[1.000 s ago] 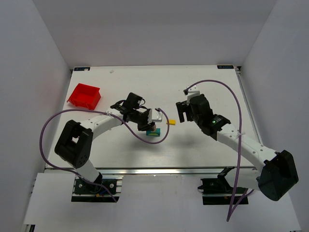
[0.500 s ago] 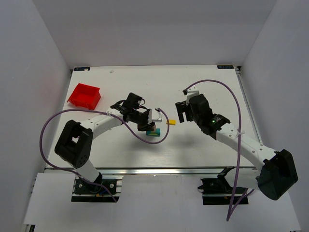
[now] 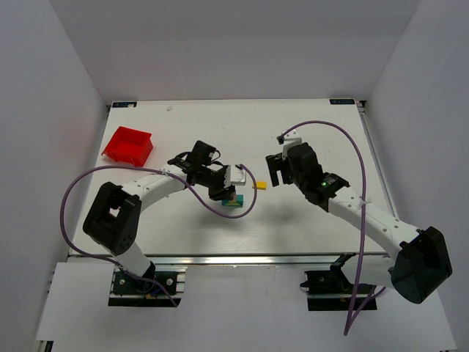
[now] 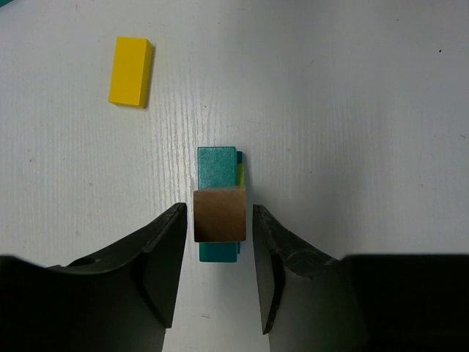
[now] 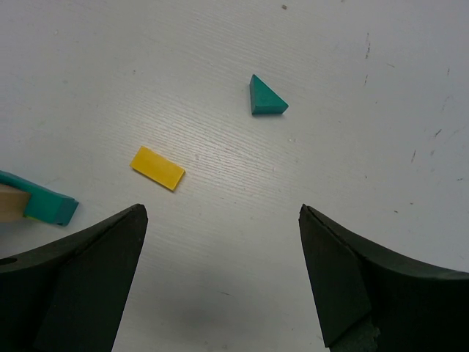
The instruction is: Build the wood block tower
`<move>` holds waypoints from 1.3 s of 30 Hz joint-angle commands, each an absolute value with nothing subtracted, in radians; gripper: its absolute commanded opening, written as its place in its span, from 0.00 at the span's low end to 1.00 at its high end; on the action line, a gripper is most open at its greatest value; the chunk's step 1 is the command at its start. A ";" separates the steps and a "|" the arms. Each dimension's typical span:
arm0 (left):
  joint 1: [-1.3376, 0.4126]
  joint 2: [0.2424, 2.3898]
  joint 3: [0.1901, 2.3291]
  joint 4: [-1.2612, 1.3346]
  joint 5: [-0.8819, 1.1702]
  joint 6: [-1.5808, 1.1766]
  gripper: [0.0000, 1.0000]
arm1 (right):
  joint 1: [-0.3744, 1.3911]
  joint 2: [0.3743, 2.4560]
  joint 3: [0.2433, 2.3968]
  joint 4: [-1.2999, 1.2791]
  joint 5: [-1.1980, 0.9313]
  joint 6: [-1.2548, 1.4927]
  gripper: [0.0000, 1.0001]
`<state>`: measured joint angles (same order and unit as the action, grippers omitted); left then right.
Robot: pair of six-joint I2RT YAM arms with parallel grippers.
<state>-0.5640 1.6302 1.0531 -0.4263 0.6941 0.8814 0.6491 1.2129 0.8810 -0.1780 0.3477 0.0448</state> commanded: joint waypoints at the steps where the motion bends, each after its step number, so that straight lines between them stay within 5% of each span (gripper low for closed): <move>1: -0.558 1.620 1.063 -0.445 0.706 0.890 0.52 | 0.649 1.216 0.927 -0.160 0.339 0.040 0.89; 39: -0.568 1.605 1.039 -0.388 0.650 0.865 0.58 | 0.647 1.215 0.934 -0.163 0.337 0.040 0.89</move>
<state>-0.5652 1.6306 1.0531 -0.3855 0.6350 0.8558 0.6491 1.2129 0.8825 -0.1787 0.3370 0.0452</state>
